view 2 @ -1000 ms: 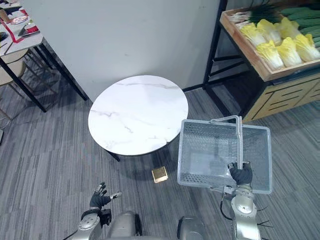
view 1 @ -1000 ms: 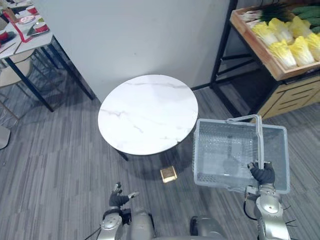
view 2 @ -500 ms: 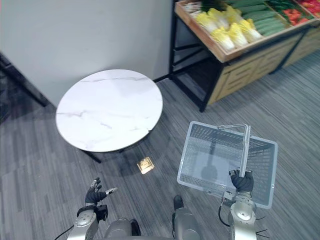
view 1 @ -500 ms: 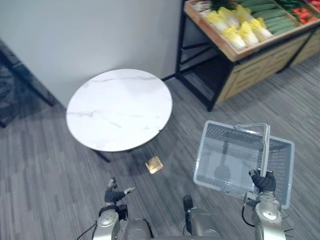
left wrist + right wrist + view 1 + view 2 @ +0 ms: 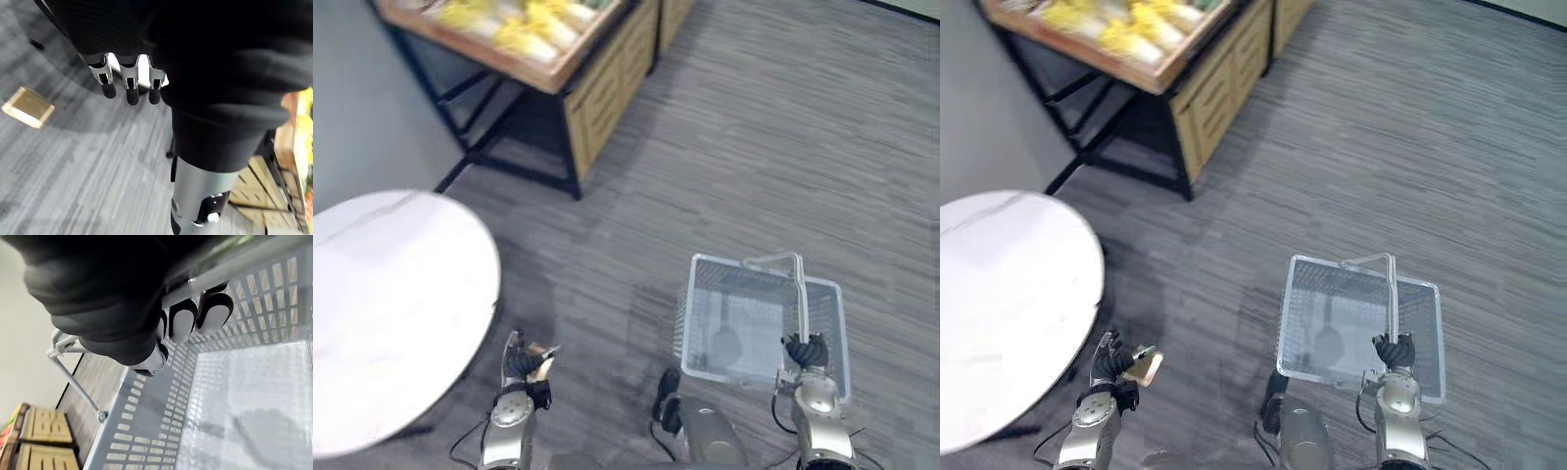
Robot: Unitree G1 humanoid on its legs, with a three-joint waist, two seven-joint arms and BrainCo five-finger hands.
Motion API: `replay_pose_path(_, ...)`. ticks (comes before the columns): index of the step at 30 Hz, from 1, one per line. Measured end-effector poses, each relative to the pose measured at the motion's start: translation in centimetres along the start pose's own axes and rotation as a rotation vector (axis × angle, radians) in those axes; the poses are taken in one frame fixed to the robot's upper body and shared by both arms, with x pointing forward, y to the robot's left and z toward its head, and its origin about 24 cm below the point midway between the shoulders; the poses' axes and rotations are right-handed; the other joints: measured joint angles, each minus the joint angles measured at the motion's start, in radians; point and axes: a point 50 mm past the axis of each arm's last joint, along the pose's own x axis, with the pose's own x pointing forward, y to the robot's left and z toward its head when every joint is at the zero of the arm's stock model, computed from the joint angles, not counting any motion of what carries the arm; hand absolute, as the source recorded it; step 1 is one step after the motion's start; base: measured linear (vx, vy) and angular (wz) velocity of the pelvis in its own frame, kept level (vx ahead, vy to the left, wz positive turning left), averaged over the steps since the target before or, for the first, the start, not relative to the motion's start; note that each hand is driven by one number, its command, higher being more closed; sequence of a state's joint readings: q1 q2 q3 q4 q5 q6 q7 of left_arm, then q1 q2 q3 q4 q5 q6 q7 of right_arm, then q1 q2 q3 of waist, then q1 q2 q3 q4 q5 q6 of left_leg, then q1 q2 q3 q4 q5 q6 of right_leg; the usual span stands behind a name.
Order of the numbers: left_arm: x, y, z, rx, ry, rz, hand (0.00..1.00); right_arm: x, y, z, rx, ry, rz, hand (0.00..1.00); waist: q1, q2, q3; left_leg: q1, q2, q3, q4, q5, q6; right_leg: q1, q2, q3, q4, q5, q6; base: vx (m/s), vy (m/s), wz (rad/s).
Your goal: Pick vegetable in the basket
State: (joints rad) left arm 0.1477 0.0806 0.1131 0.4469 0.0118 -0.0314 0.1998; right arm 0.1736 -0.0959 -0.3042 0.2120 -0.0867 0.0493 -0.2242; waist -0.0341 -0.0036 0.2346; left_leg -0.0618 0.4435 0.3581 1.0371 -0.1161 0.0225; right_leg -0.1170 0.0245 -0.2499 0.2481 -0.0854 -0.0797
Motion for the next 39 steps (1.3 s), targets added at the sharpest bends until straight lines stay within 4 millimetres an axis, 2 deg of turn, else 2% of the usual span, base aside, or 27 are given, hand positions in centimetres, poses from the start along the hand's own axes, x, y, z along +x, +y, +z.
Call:
replay_pose_path(2, -0.1, 0.1, -0.2, 0.002, 0.006, 0.008, 0.0, 0.2, -0.2, 0.7, 0.01, -0.026, -0.014, 1.0, 0.017, 0.001, 0.004, -0.158, -0.084, -0.054, -0.058, -0.104, 0.0, 0.042, -0.007, 0.068, -0.013, -0.026, 0.009, 0.43, 0.054, -0.9)
replay_pose_path(3, -0.2, 0.1, -0.3, 0.001, 0.009, 0.012, 0.0, 0.2, -0.2, 0.8, 0.019, -0.029, -0.018, 1.0, 0.024, 0.001, 0.009, -0.181, -0.103, -0.058, -0.106, -0.115, -0.002, 0.06, -0.008, 0.083, -0.02, -0.034, 0.014, 0.36, 0.071, -0.68)
replay_pose_path(4, -0.5, 0.2, -0.6, -0.001, 0.017, 0.022, 0.0, 0.3, -0.4, 0.9, 0.028, -0.033, -0.028, 1.0, 0.037, 0.004, 0.014, -0.226, -0.155, -0.081, -0.223, -0.117, -0.005, 0.097, -0.012, 0.109, -0.029, -0.056, 0.023, 0.37, 0.119, -0.6)
replay_pose_path(6, -0.9, 0.2, -1.2, -0.005, 0.033, 0.026, 0.0, 0.5, -0.7, 1.3, 0.009, -0.05, -0.038, 1.0, 0.064, 0.015, 0.014, -0.269, -0.285, -0.167, -0.509, -0.076, -0.07, 0.132, -0.024, 0.16, -0.034, -0.095, 0.052, 0.37, 0.176, -0.65)
replay_pose_path(7, -1.1, 0.2, -1.4, -0.005, 0.04, 0.027, 0.0, 0.6, -0.8, 1.4, 0.0, -0.056, -0.036, 1.0, 0.075, 0.023, 0.01, -0.276, -0.312, -0.188, -0.597, -0.056, -0.093, 0.137, -0.025, 0.176, -0.037, -0.105, 0.06, 0.4, 0.239, -1.02)
replay_pose_path(8, -1.4, 0.5, -1.8, -0.006, 0.048, 0.038, 0.0, 1.0, -0.7, 1.9, -0.024, -0.073, -0.021, 1.0, 0.108, 0.045, 0.007, -0.277, -0.328, -0.208, -0.716, 0.022, -0.108, 0.156, -0.011, 0.236, -0.043, -0.133, 0.086, 0.43, 0.262, -1.09)
replay_pose_path(9, -1.5, 0.8, -1.9, -0.003, 0.052, 0.045, 0.0, 1.1, -0.3, 1.9, -0.026, -0.072, -0.007, 1.0, 0.12, 0.046, 0.001, -0.273, -0.334, -0.201, -0.699, 0.049, -0.083, 0.166, -0.012, 0.264, -0.045, -0.144, 0.091, 0.51, 0.31, -1.2)
replay_pose_path(11, -1.7, 1.5, -2.1, 0.008, 0.052, 0.061, 0.0, 0.8, 0.5, 1.6, -0.034, -0.062, 0.027, 1.0, 0.126, -0.009, -0.033, -0.282, -0.383, -0.182, -0.659, 0.024, -0.024, 0.173, -0.071, 0.293, -0.03, -0.192, 0.129, 0.66, 0.32, -0.39)
replay_pose_path(12, -1.6, 1.1, -1.7, 0.006, 0.041, 0.046, 0.0, 0.8, 0.5, 1.1, -0.039, -0.043, 0.039, 1.0, 0.108, -0.048, -0.049, -0.248, -0.448, -0.161, -0.653, -0.029, 0.038, 0.113, -0.127, 0.304, 0.161, -0.229, 0.167, 0.62, 0.23, 0.09)
replay_pose_path(13, -1.6, 0.9, -1.8, -0.001, 0.042, 0.043, 0.0, 0.9, 0.6, 1.0, -0.042, -0.036, 0.046, 1.0, 0.101, -0.047, -0.048, -0.223, -0.46, -0.16, -0.65, -0.042, 0.055, 0.082, -0.135, 0.313, 0.272, -0.222, 0.192, 0.72, 0.262, 0.11)
replay_pose_path(14, -1.6, 0.8, -1.7, -0.003, 0.042, 0.039, 0.0, 0.9, 0.8, 0.8, -0.049, -0.026, 0.051, 1.0, 0.095, -0.049, -0.047, -0.19, -0.473, -0.154, -0.652, -0.057, 0.067, 0.044, -0.147, 0.321, 0.399, -0.2, 0.239, 0.34, 0.139, 0.13)
replay_pose_path(15, -1.5, 0.5, -1.4, 0.001, 0.032, 0.028, 0.0, 0.7, 1.1, 0.1, -0.054, 0.001, 0.064, 1.0, 0.086, -0.054, -0.041, -0.107, -0.498, -0.157, -0.667, -0.095, 0.083, -0.034, -0.167, 0.331, 0.656, -0.113, 0.264, 0.69, 0.235, 0.09)
replay_pose_path(16, -1.6, 0.3, -0.9, -0.001, 0.009, 0.023, 0.0, 0.3, 1.8, -0.4, -0.059, 0.019, 0.093, 1.0, 0.075, -0.049, -0.035, -0.019, -0.505, -0.163, -0.685, -0.131, 0.095, -0.089, -0.162, 0.322, 0.824, -0.119, 0.199, 0.58, 0.167, 0.05)
replay_pose_path(19, -1.2, 0.0, 0.3, 0.004, -0.037, 0.008, 0.0, -0.2, 3.3, -0.4, -0.089, 0.008, 0.161, 1.0, 0.058, -0.025, -0.032, 0.159, -0.504, -0.205, -0.791, -0.152, 0.112, -0.226, -0.161, 0.193, 0.81, -0.169, 0.116, 0.6, 0.098, 0.15)
replay_pose_path(21, -0.8, -0.2, 1.0, 0.002, -0.058, 0.005, 0.0, -0.2, 3.7, 0.1, -0.082, -0.011, 0.181, 1.0, 0.044, -0.021, -0.028, 0.215, -0.498, -0.237, -0.827, -0.153, 0.114, -0.292, -0.14, 0.159, 0.61, -0.169, 0.116, 0.58, 0.006, 0.51)
replay_pose_path(23, -0.5, -0.4, 1.3, 0.0, -0.066, 0.005, 0.0, -0.1, 3.7, 0.2, -0.079, -0.015, 0.177, 1.0, 0.038, -0.025, -0.023, 0.27, -0.493, -0.282, -0.841, -0.159, 0.115, -0.308, -0.101, 0.194, 0.318, -0.104, 0.152, 0.6, -0.052, 0.63)
replay_pose_path(25, -0.4, 0.0, 1.0, 0.008, -0.054, 0.028, 0.0, -0.1, 3.5, 0.2, -0.079, -0.013, 0.172, 1.0, 0.017, -0.043, -0.027, 0.326, -0.491, -0.362, -0.835, -0.193, 0.06, -0.289, -0.076, 0.293, 0.026, 0.046, 0.183, 0.73, -0.184, 1.03)
replay_pose_path(26, -0.6, 0.1, 0.6, 0.012, -0.04, 0.034, 0.0, -0.3, 3.0, -0.2, -0.082, -0.001, 0.158, 1.0, 0.011, -0.053, -0.031, 0.353, -0.485, -0.421, -0.797, -0.246, 0.025, -0.287, -0.08, 0.338, 0.008, 0.12, 0.184, 0.68, -0.245, 1.12)
replay_pose_path(27, -0.6, -0.1, 0.5, 0.005, -0.031, 0.035, 0.0, -0.3, 2.7, -0.3, -0.084, 0.004, 0.15, 1.0, 0.009, -0.04, -0.033, 0.362, -0.466, -0.446, -0.769, -0.273, 0.017, -0.288, -0.074, 0.337, 0.058, 0.179, 0.178, 0.66, -0.275, 1.18)
replay_pose_path(28, -0.8, -0.8, 0.2, -0.023, -0.013, 0.035, 0.0, -0.2, 2.4, -0.3, -0.082, 0.005, 0.138, 1.0, 0.013, 0.005, -0.037, 0.339, -0.414, -0.474, -0.676, -0.281, -0.004, -0.29, -0.054, 0.273, 0.152, 0.117, 0.127, 0.64, -0.269, 1.09)
replay_pose_path(29, -1.0, -1.3, 0.2, -0.053, -0.013, 0.042, 0.0, -0.4, 2.3, -0.1, -0.078, -0.005, 0.138, 1.0, 0.013, 0.031, -0.046, 0.267, -0.38, -0.484, -0.512, -0.244, -0.052, -0.272, -0.042, 0.214, 0.194, 0.071, 0.068, 0.62, -0.264, 1.06)
replay_pose_path(30, -1.0, -1.5, 0.3, -0.069, -0.015, 0.043, 0.0, -0.6, 2.1, 0.0, -0.077, -0.012, 0.135, 1.0, 0.019, 0.043, -0.042, 0.225, -0.363, -0.48, -0.415, -0.2, -0.07, -0.249, -0.036, 0.188, 0.2, 0.049, 0.049, 0.61, -0.257, 0.97)
replay_pose_path(31, -1.2, -1.7, 0.5, -0.093, -0.018, 0.055, 0.0, -0.9, 2.2, 0.1, -0.08, -0.024, 0.142, 1.0, 0.04, 0.049, -0.039, 0.125, -0.313, -0.448, -0.205, -0.066, -0.102, -0.191, -0.024, 0.16, 0.189, 0.018, 0.004, 0.59, -0.242, 0.83)
replay_pose_path(32, -1.2, -1.6, 0.6, -0.096, -0.024, 0.058, 0.0, -1.1, 2.3, 0.3, -0.074, -0.032, 0.146, 1.0, 0.053, 0.054, -0.034, 0.029, -0.246, -0.382, -0.046, -0.069, -0.101, -0.1, -0.013, 0.125, 0.137, 0.004, -0.011, 0.58, -0.23, 0.81)
replay_pose_path(33, -1.2, -1.6, 0.8, -0.097, -0.03, 0.06, 0.0, -1.3, 2.3, 0.3, -0.064, -0.032, 0.14, 1.0, 0.053, 0.052, -0.033, -0.012, -0.223, -0.349, -0.004, -0.089, -0.092, -0.053, -0.013, 0.107, 0.107, 0.001, -0.015, 0.63, -0.222, 0.81)
replay_pose_path(36, -1.4, -1.3, 2.5, -0.106, -0.108, 0.076, 0.0, -1.6, 1.5, 1.1, -0.01, -0.064, 0.073, 1.0, 0.077, 0.033, -0.033, -0.145, -0.207, -0.149, -0.108, -0.159, -0.028, 0.11, -0.059, 0.043, 0.007, -0.033, -0.018, 0.48, -0.138, 0.69)
replay_pose_path(39, -1.6, -1.0, 3.6, -0.108, -0.16, 0.096, 0.0, -1.0, -0.4, 1.6, 0.016, -0.085, -0.028, 1.0, 0.077, 0.06, -0.041, -0.24, -0.204, 0.013, -0.347, -0.156, -0.032, 0.18, -0.099, -0.026, -0.002, -0.113, 0.029, 0.35, 0.055, 0.68)
